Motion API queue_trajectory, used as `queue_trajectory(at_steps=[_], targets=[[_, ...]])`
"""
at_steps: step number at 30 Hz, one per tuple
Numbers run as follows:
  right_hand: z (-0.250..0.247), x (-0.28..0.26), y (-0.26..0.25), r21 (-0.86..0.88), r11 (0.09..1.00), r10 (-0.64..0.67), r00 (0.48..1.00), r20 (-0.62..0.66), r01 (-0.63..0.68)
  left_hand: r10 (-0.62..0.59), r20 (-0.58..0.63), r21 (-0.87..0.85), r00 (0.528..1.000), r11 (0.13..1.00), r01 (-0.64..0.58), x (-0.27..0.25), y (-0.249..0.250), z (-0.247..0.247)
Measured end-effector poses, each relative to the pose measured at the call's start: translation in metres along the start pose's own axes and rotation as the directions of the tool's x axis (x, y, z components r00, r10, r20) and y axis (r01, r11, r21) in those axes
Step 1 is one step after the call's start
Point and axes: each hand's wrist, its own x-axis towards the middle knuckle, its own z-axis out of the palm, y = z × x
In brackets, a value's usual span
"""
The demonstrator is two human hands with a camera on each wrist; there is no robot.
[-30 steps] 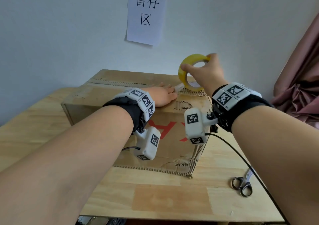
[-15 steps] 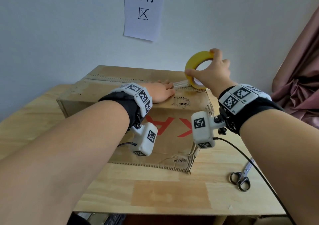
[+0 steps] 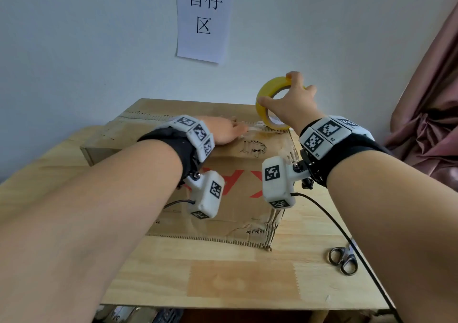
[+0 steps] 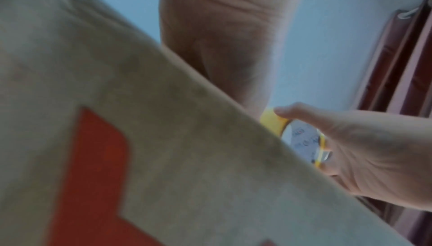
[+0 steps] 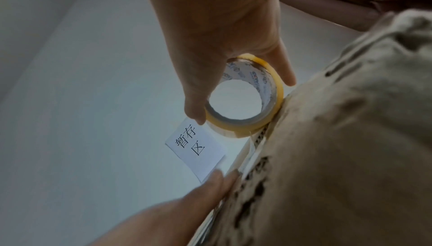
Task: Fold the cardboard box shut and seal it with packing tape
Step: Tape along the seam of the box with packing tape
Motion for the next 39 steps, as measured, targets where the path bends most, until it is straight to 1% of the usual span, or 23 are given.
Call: queue_trajectory(at_steps=[4,7,14,18,21,23,24,26,28,30,32,36,39], targets=[[-0.001,0.000,0.002,0.004,1.000,0.003,1.000,0.006,-0.003,-0.014,-0.052,-0.053,0.999,0.999,0.011,-0.008,-0.025,-0.001],[-0.003,0.000,0.003,0.013,1.000,0.006,1.000,0.012,-0.006,-0.025,-0.079,-0.052,0.997,0.998,0.021,-0.007,-0.029,0.000],[-0.001,-0.001,0.002,0.007,1.000,-0.014,1.000,0.009,0.014,0.060,-0.044,-0.027,0.997,0.998,-0.061,0.004,0.004,0.004],[-0.001,-0.001,0.005,0.041,0.999,-0.017,1.000,0.016,0.017,0.133,0.000,-0.036,0.991,0.990,-0.133,0.007,0.028,0.006],[-0.002,-0.001,0.008,0.049,0.999,0.000,1.000,0.026,-0.001,0.147,-0.014,-0.041,0.989,0.988,-0.147,0.011,0.028,0.005],[-0.004,-0.001,0.004,0.047,0.999,0.016,0.999,0.052,-0.018,0.147,0.001,-0.034,0.989,0.989,-0.147,0.010,0.023,0.004],[-0.006,0.000,0.002,0.059,0.998,0.029,0.998,0.061,-0.032,0.154,0.010,-0.034,0.988,0.988,-0.154,0.009,0.021,0.004],[-0.008,0.001,-0.002,0.137,0.987,0.072,0.996,0.050,-0.078,0.169,0.019,-0.048,0.985,0.985,-0.168,0.007,0.020,0.005],[-0.009,0.002,-0.002,0.212,0.969,0.123,0.992,0.038,-0.128,0.179,0.002,-0.067,0.984,0.982,-0.178,0.008,0.019,0.006],[-0.008,0.001,0.001,0.276,0.943,0.176,0.983,0.059,-0.186,0.187,-0.021,-0.075,0.982,0.979,-0.188,0.009,0.015,0.006],[-0.009,0.000,0.004,0.321,0.924,0.194,0.978,0.071,-0.206,0.196,-0.018,-0.077,0.980,0.977,-0.197,0.009,0.012,0.008],[-0.009,-0.004,-0.004,0.313,0.936,0.156,0.987,0.043,-0.161,0.200,0.001,-0.093,0.980,0.975,-0.200,0.009,0.015,0.010],[-0.013,-0.004,-0.017,0.228,0.972,0.054,0.999,0.000,-0.053,0.196,-0.011,-0.108,0.981,0.975,-0.196,0.007,0.013,0.009]])
